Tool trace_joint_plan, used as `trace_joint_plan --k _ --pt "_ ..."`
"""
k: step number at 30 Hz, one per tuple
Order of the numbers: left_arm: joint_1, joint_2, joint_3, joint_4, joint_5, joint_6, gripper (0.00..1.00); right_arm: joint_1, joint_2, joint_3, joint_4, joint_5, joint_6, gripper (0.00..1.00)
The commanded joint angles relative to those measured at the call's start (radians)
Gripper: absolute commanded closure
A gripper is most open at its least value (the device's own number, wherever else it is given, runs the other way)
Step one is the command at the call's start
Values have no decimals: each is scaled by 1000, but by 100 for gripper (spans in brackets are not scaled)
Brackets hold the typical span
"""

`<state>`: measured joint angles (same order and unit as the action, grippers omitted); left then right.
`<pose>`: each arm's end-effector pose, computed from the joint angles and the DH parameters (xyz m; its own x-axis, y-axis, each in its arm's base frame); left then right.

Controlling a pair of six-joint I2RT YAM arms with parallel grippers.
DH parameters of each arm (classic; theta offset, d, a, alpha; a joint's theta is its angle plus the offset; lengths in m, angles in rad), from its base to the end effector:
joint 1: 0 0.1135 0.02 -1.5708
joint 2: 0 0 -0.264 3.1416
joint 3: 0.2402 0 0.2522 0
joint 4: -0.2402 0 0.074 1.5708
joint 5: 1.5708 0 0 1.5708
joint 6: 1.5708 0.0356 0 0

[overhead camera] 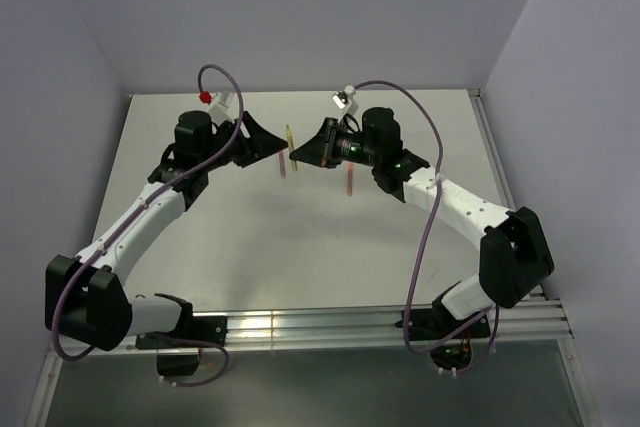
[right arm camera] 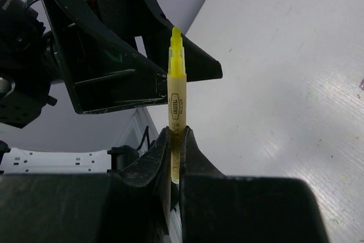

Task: Insert the pens into the pen caps

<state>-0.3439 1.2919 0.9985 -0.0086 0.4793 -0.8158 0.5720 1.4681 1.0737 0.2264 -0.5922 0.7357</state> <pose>0.2769 -0.1166 0.3225 -0.7116 -0.4315 -0.5544 0.2852 0.5438 -0.7893 0.2787 0.2030 0.3201 -0.7162 0.2012 -0.6683 -0.5817 0.3571 0.7309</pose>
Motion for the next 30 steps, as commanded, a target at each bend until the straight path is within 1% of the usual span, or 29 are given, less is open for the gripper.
trace_joint_plan --k 1,6,8,13,16,25,30 --pt "-14 -49 0 96 16 -16 36 12 17 37 45 3 8 100" --pt "-14 -84 -23 101 -14 -20 37 11 24 46 45 19 13 100" --pt "-14 -109 -43 131 -16 -26 36 12 23 45 47 23 17 100" --pt "-14 -131 -66 203 27 -45 37 12 32 48 68 8 34 100" --pt "-14 -115 -60 208 42 -52 40 15 31 46 79 12 42 100" --pt "-15 -80 -67 236 42 -66 41 37 29 60 87 8 47 100" --pt "-15 -68 -70 228 41 -66 43 43 29 61 97 8 54 100"
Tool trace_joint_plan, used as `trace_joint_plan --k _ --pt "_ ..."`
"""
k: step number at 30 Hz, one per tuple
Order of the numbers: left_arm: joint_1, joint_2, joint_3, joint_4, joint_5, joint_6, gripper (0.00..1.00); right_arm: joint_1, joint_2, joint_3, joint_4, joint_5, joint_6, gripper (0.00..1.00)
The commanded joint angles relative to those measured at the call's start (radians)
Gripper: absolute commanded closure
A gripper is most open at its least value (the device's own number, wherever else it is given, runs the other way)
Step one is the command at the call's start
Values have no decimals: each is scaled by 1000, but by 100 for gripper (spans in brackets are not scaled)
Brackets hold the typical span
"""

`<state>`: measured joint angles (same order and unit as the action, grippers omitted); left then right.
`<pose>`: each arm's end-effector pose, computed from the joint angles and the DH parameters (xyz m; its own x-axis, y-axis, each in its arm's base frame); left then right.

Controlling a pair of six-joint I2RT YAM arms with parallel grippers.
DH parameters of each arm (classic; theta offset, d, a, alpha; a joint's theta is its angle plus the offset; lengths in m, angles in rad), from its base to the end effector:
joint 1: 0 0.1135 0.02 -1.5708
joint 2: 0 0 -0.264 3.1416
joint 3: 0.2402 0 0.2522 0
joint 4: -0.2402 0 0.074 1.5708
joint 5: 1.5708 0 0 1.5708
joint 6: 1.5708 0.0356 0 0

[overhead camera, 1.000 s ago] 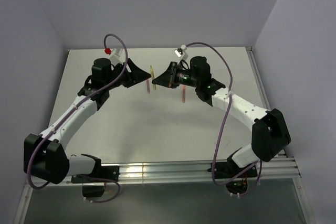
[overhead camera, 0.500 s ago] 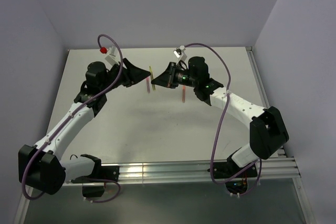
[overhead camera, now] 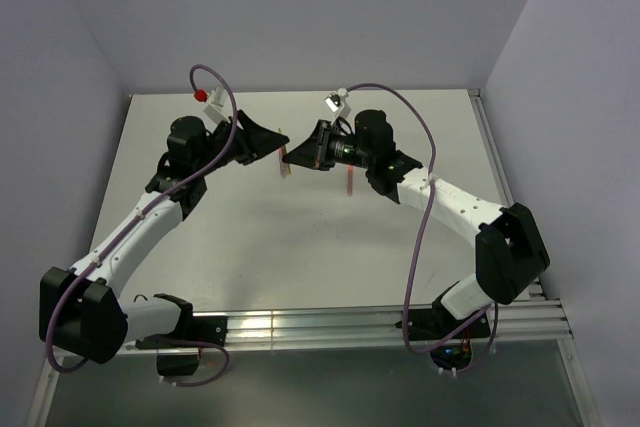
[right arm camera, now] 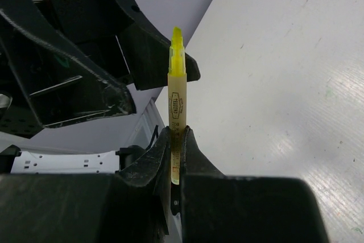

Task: Insert the pens into the pen caps

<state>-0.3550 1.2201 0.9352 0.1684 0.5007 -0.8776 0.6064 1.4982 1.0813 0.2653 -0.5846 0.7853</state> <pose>0.2620 -0.1154 0.3379 -0.6481 -0.4794 -0.5918 0.3967 0.4508 -0.7996 0.2777 0.2165 0.3168 -0.7407 0.2038 -0.6401 -0.5654 0.3256 0.7579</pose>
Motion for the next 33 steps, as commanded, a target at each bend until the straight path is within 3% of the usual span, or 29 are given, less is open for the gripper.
trace_joint_plan --k 1,9,14,15,16,20,23,33 --pt "-6 2 -10 60 25 -7 45 12 -1 57 57 0 5 100" --pt "-10 13 -3 54 30 -3 60 18 11 69 58 0 0 100" --pt "-10 18 1 54 36 2 89 24 22 80 43 0 -11 100" --pt "-10 15 4 40 21 2 100 23 23 80 40 0 -14 100" --pt "-10 9 7 37 13 3 100 26 25 80 38 0 -15 100" --pt "-10 -10 10 23 -13 8 100 32 22 69 35 5 -26 82" --pt "-10 -19 13 22 -19 8 100 41 17 68 23 12 -41 77" --pt "-10 -34 17 8 -45 11 100 72 -10 40 -18 37 -77 75"
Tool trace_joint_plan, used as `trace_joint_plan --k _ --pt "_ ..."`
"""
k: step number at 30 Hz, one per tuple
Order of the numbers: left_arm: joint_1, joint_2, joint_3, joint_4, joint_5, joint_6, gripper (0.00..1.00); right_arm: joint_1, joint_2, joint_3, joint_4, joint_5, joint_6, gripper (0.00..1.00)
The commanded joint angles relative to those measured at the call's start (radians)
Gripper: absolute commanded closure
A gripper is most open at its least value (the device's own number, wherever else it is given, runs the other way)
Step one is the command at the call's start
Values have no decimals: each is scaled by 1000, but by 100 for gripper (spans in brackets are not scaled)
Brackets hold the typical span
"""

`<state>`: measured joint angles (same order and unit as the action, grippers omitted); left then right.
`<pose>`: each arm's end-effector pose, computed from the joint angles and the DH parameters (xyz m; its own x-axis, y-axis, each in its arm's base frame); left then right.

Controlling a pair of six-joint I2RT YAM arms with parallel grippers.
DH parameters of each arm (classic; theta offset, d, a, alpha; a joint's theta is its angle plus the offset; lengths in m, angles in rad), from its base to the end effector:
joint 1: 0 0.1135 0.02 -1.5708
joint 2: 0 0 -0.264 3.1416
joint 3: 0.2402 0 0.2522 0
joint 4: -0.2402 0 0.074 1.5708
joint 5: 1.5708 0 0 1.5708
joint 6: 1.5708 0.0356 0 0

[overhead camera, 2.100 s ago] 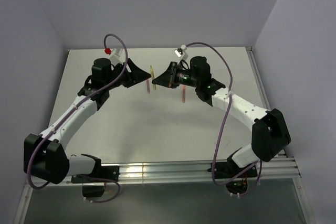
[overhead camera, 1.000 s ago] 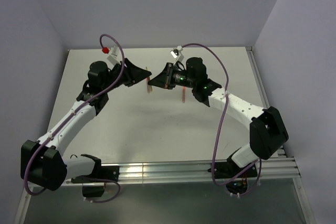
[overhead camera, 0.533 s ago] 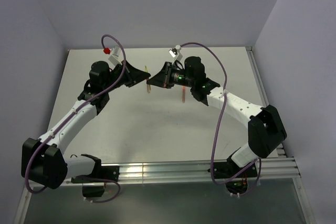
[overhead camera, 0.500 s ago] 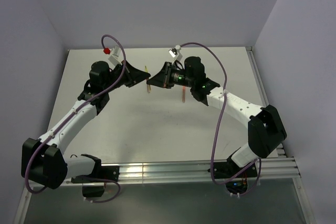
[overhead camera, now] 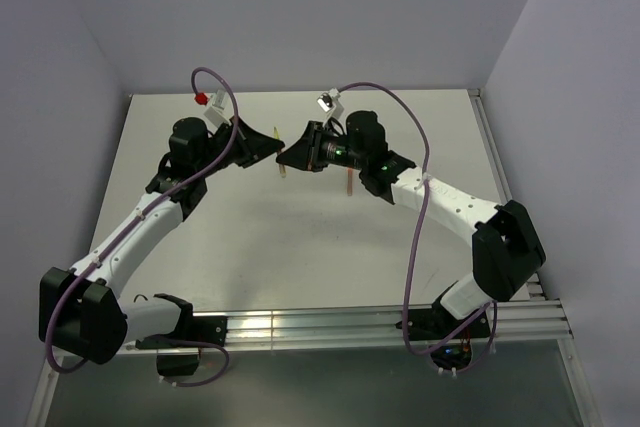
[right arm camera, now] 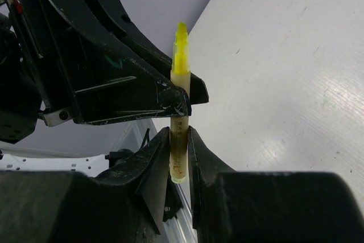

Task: Insert the pens into the pen caps

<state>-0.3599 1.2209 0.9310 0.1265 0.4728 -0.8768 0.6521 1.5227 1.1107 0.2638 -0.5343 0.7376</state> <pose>0.2617 -0.1158 0.3318 -0.6617 -0.4822 -0.5742 0.3525 0.4758 -0.8058 0.2746 0.2324 0.3186 -0.7073 0.1882 -0.6814 -0.6039 0.3403 0.7208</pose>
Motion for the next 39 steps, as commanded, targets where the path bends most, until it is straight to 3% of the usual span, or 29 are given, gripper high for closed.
trace_joint_plan --k 1,12,15,16,18,20,25,31,39 --pt "-5 -35 25 48 -16 12 100 26 -39 5 -18 -12 -32 74" --pt "-5 -38 42 27 -31 29 100 30 -75 -54 -21 -6 -44 75" --pt "-5 -35 37 36 -20 22 99 30 -68 -52 -24 0 -46 84" --pt "-5 -34 34 41 -16 22 100 30 -64 -49 -26 2 -43 94" --pt "-5 -34 31 48 -7 24 100 30 -59 -48 -15 0 -37 100" --pt "-5 -31 26 61 15 24 96 30 -56 -46 6 -3 -17 100" --pt "-5 -40 -6 124 59 2 76 30 -55 -45 67 -3 34 100" --pt "-7 -47 -27 148 85 -16 72 30 -33 -9 80 8 48 100" --pt "-11 -44 -34 142 102 -22 74 32 -6 12 115 7 68 100"
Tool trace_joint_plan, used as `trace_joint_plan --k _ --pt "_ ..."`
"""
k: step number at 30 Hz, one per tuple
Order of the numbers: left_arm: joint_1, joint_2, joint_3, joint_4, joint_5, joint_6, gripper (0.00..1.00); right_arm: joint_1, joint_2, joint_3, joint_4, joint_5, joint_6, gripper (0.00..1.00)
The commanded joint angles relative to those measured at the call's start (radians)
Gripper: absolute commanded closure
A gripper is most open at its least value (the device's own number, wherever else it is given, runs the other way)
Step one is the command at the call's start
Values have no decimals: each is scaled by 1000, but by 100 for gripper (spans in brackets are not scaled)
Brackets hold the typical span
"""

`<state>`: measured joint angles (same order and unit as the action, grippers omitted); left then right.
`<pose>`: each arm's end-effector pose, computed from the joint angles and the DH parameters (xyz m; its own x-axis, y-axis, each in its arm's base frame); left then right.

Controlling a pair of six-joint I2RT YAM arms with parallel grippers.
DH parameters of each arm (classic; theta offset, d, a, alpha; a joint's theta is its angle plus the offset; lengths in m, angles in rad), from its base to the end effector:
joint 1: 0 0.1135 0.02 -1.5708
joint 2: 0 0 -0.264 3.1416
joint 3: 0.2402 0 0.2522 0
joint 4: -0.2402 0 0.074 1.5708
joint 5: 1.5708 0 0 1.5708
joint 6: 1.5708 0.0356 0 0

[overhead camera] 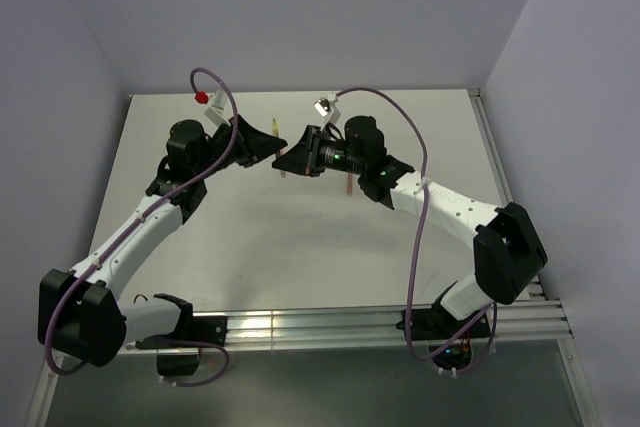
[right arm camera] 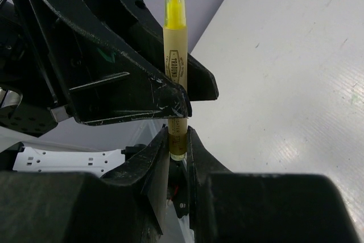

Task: Insert the pens into the pen caps

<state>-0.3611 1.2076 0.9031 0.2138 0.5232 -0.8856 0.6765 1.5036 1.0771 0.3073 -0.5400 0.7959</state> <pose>0.2578 -0.1164 0.3346 -0.6510 -0.4711 -0.5952 0.4227 0.4263 -0.7997 0.2645 0.2358 0.3178 -0.7330 0.1974 -0.6510 -0.5879 0.2975 0.7522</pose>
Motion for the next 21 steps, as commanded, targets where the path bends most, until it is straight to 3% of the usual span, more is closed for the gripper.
trace_joint_plan --k 1,4,8,12,14,15,18,21 --pt "-12 -31 -9 59 57 -21 74 8 17 49 72 14 8 100" --pt "-13 -31 -18 65 46 -24 80 8 23 55 75 5 8 100" --pt "-13 -25 -6 53 49 -18 99 8 23 49 73 11 8 100" --pt "-13 -29 8 20 25 -7 100 8 17 53 44 17 -12 98" --pt "-12 -31 55 -40 -29 31 100 8 -2 43 -6 46 -27 87" --pt "-10 -28 80 -132 -54 49 100 8 -34 35 -31 66 -59 73" --pt "4 -17 158 -271 -97 118 100 5 -124 4 -210 182 -128 55" --pt "39 -14 201 -352 -117 160 100 -9 -230 -29 -356 311 -194 50"
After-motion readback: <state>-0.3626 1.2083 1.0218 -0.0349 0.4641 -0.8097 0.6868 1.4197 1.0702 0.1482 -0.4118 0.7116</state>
